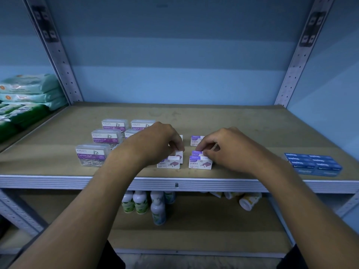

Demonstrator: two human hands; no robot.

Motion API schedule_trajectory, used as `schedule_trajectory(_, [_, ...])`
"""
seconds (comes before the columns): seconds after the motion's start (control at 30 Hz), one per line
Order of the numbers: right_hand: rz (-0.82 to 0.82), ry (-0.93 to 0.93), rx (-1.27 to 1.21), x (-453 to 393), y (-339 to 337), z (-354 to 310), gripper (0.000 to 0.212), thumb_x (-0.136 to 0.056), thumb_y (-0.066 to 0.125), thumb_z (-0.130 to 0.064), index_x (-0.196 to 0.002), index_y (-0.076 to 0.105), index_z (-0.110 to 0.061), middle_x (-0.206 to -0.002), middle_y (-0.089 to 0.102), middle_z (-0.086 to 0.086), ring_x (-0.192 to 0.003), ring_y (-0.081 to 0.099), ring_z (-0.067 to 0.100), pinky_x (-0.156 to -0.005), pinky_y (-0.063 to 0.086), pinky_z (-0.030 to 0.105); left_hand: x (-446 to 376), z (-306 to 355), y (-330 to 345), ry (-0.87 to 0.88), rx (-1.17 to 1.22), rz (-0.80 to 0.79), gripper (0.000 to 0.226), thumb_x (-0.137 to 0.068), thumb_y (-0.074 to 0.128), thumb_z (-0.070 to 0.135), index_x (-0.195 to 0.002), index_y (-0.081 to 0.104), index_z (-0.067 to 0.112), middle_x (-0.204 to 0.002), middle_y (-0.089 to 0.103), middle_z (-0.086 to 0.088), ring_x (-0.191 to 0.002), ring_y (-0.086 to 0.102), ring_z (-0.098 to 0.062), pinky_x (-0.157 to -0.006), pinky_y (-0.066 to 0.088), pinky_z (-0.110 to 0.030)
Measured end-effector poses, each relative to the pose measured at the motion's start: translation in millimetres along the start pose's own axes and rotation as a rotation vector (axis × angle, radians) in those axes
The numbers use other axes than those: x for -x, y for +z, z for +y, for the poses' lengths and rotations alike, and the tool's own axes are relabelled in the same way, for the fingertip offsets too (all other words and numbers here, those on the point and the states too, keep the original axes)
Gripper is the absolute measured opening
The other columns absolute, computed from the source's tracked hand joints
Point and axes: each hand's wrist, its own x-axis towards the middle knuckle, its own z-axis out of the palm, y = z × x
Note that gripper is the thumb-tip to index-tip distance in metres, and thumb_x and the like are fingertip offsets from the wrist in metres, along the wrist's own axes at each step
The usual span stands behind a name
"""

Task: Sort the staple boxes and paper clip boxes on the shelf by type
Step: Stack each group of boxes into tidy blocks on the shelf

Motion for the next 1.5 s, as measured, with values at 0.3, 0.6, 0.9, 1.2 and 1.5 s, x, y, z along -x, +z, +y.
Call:
schedule_trajectory(0.3, [-0.003, -0.012, 0.01, 2.1, -1.7, -3.5, 0.017, -0.093, 0.062, -0.042, -0.101, 0.077, -0.038, -0.093, 0.071, -0.02, -0.083, 0.063, -0.005, -0.08, 0.056, 0.029, 4.6, 3.5, -4.0, -0.032, 0.021, 0.008, 0.03, -0.091, 0.058, 0.012, -0.11, 0.074, 0.029, -0.107, 0.072, 0.009, -0.092, 0.067, -0.01, -0.086, 0.055, -0.031])
schedule_trajectory(0.6, [-0.081, -0.046, 0.104, -0.3, -0.2, -5.7, 0.044, -0.073, 0.081, -0.052, -0.115, 0.072, -0.04, -0.107, 0.069, -0.021, -0.08, 0.052, -0.013, -0.068, 0.039, 0.014, 7.9, 3.9, -7.4, -0.057, 0.019, -0.043, 0.051, -0.069, 0.086, 0.041, -0.116, 0.071, 0.031, -0.103, 0.071, 0.017, -0.094, 0.062, 0.0, -0.073, 0.046, -0.013])
schedule_trajectory(0.9, [-0.074, -0.079, 0.101, -2.4, 2.9, -6.3, 0.029, -0.077, 0.08, -0.035, -0.105, 0.075, -0.04, -0.097, 0.07, -0.022, -0.072, 0.053, -0.016, -0.063, 0.039, 0.012, 6.8, 11.7, -5.0, -0.044, -0.057, -0.052, 0.034, -0.073, 0.085, 0.024, -0.105, 0.076, 0.028, -0.101, 0.072, 0.01, -0.095, 0.065, -0.009, -0.08, 0.053, -0.026])
schedule_trajectory(1.2, [-0.069, -0.113, 0.114, -3.3, 3.8, -6.9, 0.029, -0.078, 0.081, -0.034, -0.106, 0.076, -0.039, -0.095, 0.07, -0.02, -0.071, 0.051, -0.014, -0.061, 0.035, 0.01, 6.0, 19.9, -0.6, -0.035, -0.059, -0.029, 0.033, -0.074, 0.085, 0.025, -0.106, 0.076, 0.025, -0.106, 0.071, 0.005, -0.099, 0.065, -0.012, -0.088, 0.054, -0.031])
schedule_trajectory(1.5, [-0.069, -0.113, 0.112, -2.2, 2.7, -8.2, 0.028, -0.078, 0.082, -0.033, -0.105, 0.077, -0.038, -0.089, 0.067, -0.022, -0.072, 0.052, -0.013, -0.064, 0.04, 0.014, 5.8, 20.9, 0.3, -0.045, -0.067, -0.017, 0.034, -0.075, 0.084, 0.026, -0.107, 0.076, 0.024, -0.105, 0.071, 0.005, -0.098, 0.064, -0.013, -0.083, 0.053, -0.028])
